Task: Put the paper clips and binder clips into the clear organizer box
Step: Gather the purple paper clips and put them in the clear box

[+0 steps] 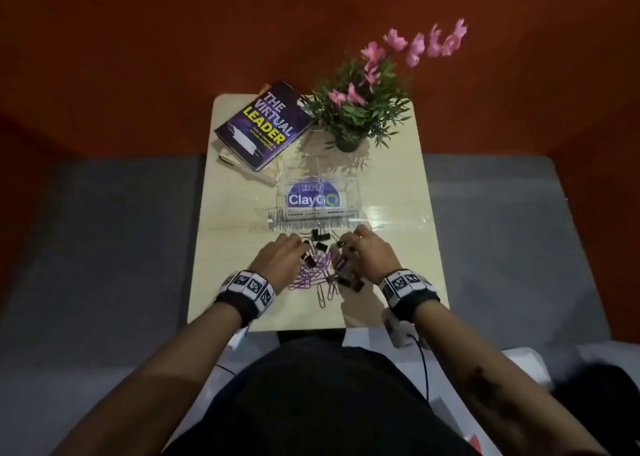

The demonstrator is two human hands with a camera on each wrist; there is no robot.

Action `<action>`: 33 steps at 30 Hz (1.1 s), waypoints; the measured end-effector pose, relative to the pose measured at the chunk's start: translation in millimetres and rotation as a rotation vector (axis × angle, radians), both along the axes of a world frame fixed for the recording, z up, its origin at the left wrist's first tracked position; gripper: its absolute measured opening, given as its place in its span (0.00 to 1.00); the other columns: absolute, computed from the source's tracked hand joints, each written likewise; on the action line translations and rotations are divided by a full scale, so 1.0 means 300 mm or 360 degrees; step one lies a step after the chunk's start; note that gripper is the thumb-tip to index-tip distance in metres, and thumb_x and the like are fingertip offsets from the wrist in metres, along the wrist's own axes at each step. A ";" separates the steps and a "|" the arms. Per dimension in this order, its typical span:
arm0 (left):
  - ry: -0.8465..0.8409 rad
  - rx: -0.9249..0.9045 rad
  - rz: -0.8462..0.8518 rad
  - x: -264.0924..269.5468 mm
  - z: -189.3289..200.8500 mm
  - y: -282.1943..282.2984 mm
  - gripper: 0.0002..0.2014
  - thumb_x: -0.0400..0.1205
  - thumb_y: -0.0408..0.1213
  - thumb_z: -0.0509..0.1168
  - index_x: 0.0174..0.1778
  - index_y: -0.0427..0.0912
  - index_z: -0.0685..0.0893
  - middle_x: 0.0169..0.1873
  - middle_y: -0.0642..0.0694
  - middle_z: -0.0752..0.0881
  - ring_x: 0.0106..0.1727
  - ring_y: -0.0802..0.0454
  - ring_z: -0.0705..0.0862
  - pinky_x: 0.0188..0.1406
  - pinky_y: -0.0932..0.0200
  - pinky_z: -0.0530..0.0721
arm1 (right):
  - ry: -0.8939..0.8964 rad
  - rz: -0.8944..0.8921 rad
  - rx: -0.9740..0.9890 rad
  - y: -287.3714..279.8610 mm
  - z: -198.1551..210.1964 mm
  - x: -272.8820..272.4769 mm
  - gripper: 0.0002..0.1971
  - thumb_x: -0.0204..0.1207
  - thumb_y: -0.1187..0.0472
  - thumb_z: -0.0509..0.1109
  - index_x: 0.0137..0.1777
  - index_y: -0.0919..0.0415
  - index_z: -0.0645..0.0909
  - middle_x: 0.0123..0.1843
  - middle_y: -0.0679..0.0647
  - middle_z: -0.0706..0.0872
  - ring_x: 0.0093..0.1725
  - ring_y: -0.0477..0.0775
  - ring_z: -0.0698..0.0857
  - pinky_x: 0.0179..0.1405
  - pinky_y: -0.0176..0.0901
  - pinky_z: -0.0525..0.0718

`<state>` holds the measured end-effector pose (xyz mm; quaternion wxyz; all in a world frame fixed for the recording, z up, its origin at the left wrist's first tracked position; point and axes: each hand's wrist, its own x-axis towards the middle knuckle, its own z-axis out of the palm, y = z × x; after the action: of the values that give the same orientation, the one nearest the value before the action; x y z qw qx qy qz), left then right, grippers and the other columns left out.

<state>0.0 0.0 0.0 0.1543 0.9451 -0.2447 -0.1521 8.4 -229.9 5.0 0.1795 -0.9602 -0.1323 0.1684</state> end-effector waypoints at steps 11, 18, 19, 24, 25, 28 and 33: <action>-0.0053 0.0078 0.0170 0.009 -0.014 0.118 0.22 0.72 0.22 0.71 0.62 0.40 0.82 0.48 0.39 0.84 0.45 0.38 0.81 0.35 0.46 0.84 | -0.0017 -0.0244 0.0022 -0.110 -0.031 0.007 0.17 0.70 0.72 0.72 0.60 0.62 0.82 0.53 0.64 0.81 0.53 0.67 0.80 0.40 0.55 0.85; -0.0207 0.0089 -0.0110 -0.030 -0.009 0.049 0.23 0.75 0.29 0.71 0.66 0.47 0.78 0.56 0.41 0.81 0.48 0.43 0.79 0.43 0.49 0.82 | -0.0182 0.0125 0.0119 -0.032 -0.038 -0.092 0.11 0.71 0.63 0.77 0.53 0.61 0.86 0.44 0.61 0.83 0.43 0.62 0.80 0.33 0.51 0.82; -0.0227 0.0145 -0.0240 -0.033 -0.018 0.037 0.25 0.75 0.30 0.72 0.68 0.48 0.77 0.58 0.40 0.81 0.50 0.42 0.79 0.46 0.48 0.81 | -0.0175 0.0185 0.0100 -0.022 -0.045 -0.101 0.11 0.71 0.61 0.78 0.53 0.60 0.86 0.43 0.60 0.83 0.42 0.62 0.80 0.32 0.50 0.81; -0.0242 0.0278 -0.0236 -0.011 -0.019 0.048 0.23 0.76 0.32 0.71 0.67 0.46 0.77 0.58 0.40 0.82 0.53 0.40 0.78 0.48 0.46 0.79 | -0.0157 0.0107 0.0046 -0.046 -0.062 -0.104 0.10 0.71 0.63 0.77 0.52 0.60 0.86 0.42 0.59 0.83 0.44 0.62 0.80 0.30 0.53 0.83; -0.0226 0.0290 -0.0198 -0.011 -0.017 0.055 0.23 0.76 0.32 0.71 0.67 0.45 0.76 0.57 0.41 0.82 0.53 0.40 0.78 0.48 0.45 0.79 | -0.0155 0.0079 0.0038 -0.059 -0.061 -0.102 0.10 0.71 0.64 0.77 0.51 0.61 0.86 0.43 0.59 0.83 0.45 0.64 0.80 0.31 0.55 0.83; -0.0200 0.0341 -0.0104 -0.023 -0.013 0.076 0.22 0.78 0.35 0.68 0.68 0.43 0.74 0.59 0.41 0.81 0.55 0.40 0.78 0.50 0.43 0.79 | -0.0184 0.0077 0.0012 -0.087 -0.053 -0.100 0.10 0.70 0.66 0.74 0.52 0.64 0.85 0.45 0.61 0.83 0.46 0.66 0.79 0.34 0.57 0.83; -0.0207 0.0348 0.0011 -0.069 -0.013 0.069 0.23 0.76 0.32 0.68 0.68 0.38 0.74 0.59 0.37 0.82 0.56 0.38 0.78 0.51 0.42 0.79 | -0.0204 0.0264 0.0120 -0.047 -0.039 -0.142 0.11 0.74 0.57 0.74 0.54 0.60 0.82 0.45 0.59 0.81 0.43 0.60 0.79 0.32 0.49 0.80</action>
<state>-20.7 20.7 -3.8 0.0349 0.9650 -0.2328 -0.1158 -34.3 -243.8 -6.6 0.1922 -0.9472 -0.2288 0.1158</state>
